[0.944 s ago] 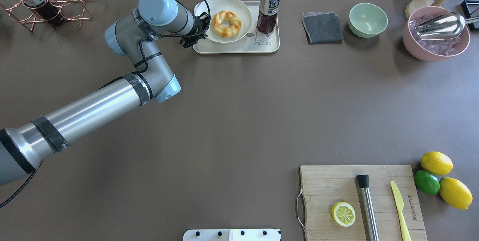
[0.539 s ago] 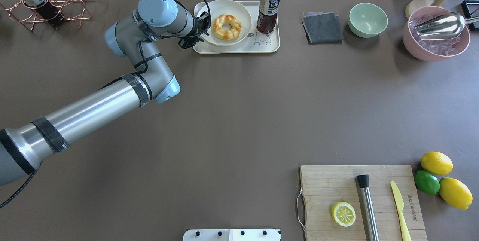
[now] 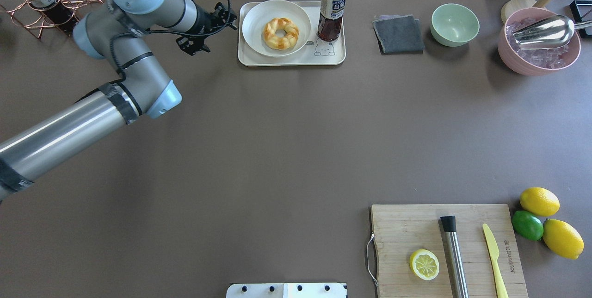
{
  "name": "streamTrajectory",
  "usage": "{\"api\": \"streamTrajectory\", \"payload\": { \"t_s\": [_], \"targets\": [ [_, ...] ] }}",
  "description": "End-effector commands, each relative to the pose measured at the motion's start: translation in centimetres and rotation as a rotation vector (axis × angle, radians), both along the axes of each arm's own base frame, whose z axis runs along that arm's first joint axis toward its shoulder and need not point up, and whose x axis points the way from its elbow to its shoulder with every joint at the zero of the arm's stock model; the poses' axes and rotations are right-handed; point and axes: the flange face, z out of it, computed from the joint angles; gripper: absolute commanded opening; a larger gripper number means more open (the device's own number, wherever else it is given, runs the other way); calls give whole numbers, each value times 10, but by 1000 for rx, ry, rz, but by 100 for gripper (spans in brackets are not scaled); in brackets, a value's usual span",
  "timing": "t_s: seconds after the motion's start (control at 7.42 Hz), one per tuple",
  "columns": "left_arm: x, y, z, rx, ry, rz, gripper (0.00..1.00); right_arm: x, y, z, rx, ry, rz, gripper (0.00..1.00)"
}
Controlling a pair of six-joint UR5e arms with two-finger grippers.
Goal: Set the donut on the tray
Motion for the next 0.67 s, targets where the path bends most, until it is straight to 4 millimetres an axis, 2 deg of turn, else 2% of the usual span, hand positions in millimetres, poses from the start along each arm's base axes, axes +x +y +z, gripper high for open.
{"api": "streamTrajectory", "payload": {
  "t_s": [0.0,0.13,0.27,0.54],
  "targets": [
    [-99,43,43,127,-162,229,98,0,0,0,-1,-1,0,99],
    [-139,74,80,258,-266,350,98,0,0,0,0,-1,-1,99],
    [-179,94,125,320,-332,410,98,0,0,1,-1,1,-1,99],
    [-262,115,201,422,-460,503,98,0,2,2,-1,0,-3,99]
  ]
}}
